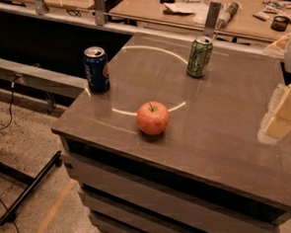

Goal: Move apple near pepsi can

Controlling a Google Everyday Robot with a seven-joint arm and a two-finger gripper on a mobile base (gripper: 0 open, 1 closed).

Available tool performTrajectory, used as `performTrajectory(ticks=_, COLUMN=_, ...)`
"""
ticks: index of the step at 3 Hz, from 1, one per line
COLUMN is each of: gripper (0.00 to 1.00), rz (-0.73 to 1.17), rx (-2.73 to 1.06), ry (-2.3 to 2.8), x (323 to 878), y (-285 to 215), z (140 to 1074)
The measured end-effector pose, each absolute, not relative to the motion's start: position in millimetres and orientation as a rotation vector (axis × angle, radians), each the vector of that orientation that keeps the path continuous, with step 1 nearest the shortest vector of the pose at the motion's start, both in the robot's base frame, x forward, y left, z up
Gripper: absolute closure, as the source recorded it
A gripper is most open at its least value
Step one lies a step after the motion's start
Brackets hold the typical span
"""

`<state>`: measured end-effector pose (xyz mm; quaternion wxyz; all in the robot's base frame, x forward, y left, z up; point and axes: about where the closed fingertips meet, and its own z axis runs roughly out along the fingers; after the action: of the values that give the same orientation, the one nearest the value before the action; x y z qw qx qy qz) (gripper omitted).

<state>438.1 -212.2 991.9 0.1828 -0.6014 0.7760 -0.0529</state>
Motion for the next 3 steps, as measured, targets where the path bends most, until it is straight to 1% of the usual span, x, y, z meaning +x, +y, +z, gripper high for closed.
performTrajectory(ticks=1, gripper=0.00, rz=-0.142, rx=-1.695, ry=2.185, x=440.1, y=-209.6, z=990.2)
performTrajectory(ticks=2, gripper=0.00, rz=-0.086, rx=-1.686, ry=2.157, x=454.6, y=-190.9, z=977.4)
performTrajectory(ticks=3, gripper=0.00, rz=0.069, rx=-1.654, ry=2.076, x=470.4, y=-156.6, z=951.4)
